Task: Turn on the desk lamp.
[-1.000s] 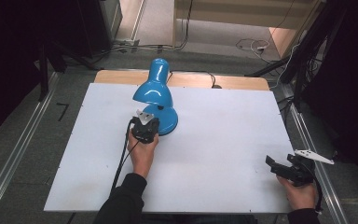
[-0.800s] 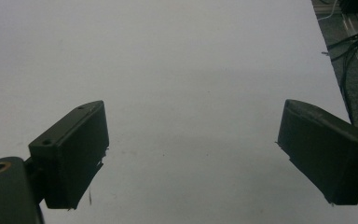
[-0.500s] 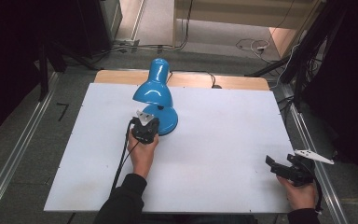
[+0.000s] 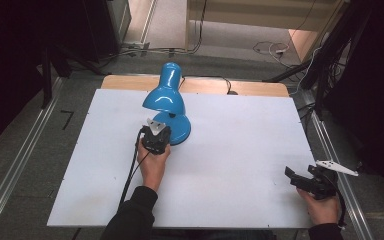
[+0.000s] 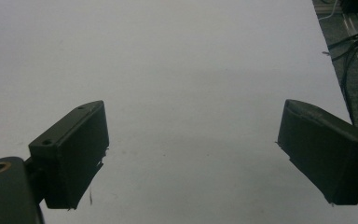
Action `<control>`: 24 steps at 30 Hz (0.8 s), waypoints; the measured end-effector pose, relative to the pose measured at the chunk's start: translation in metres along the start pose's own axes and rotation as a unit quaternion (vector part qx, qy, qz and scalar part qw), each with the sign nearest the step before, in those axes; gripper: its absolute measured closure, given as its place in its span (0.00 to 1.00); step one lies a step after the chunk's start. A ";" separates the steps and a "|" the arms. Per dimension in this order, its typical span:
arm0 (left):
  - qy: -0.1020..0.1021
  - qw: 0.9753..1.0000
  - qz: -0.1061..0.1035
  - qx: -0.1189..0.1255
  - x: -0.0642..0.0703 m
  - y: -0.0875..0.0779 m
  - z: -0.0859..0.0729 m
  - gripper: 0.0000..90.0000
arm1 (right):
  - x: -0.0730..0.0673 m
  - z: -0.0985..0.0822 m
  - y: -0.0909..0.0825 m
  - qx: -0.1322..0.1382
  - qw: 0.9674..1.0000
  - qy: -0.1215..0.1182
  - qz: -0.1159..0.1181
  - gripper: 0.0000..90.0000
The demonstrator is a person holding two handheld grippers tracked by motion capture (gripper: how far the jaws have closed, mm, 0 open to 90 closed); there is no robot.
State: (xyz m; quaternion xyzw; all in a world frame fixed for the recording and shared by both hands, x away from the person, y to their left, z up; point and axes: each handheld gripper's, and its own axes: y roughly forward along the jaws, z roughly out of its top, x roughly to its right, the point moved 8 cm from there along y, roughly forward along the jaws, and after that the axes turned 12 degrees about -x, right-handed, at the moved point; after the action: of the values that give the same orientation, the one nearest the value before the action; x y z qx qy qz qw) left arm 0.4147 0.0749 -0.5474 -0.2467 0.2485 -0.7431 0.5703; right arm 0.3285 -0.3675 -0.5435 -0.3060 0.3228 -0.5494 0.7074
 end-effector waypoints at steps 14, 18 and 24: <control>-0.001 1.000 -0.008 -0.005 0.000 -0.002 -0.003 1.00 | -0.001 0.000 -0.001 0.000 1.000 -0.003 0.000 0.08; -0.010 1.000 -0.015 -0.006 -0.001 -0.002 -0.003 1.00 | -0.001 -0.001 0.000 -0.004 1.000 -0.001 0.001 0.08; -0.018 1.000 -0.024 -0.002 0.002 -0.003 -0.002 0.88 | 0.000 0.000 0.000 -0.001 1.000 0.000 0.000 0.08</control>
State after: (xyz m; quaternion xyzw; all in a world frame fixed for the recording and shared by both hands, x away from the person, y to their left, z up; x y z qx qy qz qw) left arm 0.4110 0.0737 -0.5470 -0.2676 0.2334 -0.7515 0.5560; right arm 0.3282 -0.3674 -0.5435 -0.3064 0.3229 -0.5488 0.7076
